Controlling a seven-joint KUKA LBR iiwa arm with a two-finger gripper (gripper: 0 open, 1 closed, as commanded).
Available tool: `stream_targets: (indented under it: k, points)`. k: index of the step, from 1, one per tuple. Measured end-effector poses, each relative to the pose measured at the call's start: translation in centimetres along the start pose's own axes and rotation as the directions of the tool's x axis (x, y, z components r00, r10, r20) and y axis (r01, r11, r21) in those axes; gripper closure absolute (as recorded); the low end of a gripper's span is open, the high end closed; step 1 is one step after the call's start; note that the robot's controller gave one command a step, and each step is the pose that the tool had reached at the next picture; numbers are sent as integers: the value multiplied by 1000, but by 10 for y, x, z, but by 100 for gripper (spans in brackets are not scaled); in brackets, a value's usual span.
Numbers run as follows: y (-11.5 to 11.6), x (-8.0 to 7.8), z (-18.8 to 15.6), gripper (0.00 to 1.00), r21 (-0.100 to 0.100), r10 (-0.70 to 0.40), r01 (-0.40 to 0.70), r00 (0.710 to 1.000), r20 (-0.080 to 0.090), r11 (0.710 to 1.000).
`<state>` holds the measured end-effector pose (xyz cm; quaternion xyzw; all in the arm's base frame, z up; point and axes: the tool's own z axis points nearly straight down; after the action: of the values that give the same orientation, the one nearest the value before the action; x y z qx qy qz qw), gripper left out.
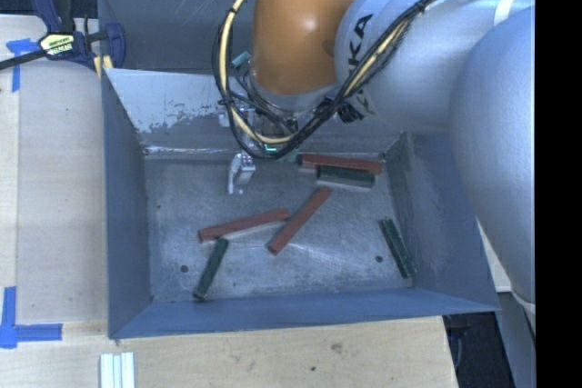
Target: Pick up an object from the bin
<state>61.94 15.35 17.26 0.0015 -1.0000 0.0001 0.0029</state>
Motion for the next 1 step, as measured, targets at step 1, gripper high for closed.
stream_targets:
  k: [1]
  points:
    - [-1,-2,-5,0,-1,3,-3,1000,8,1000]
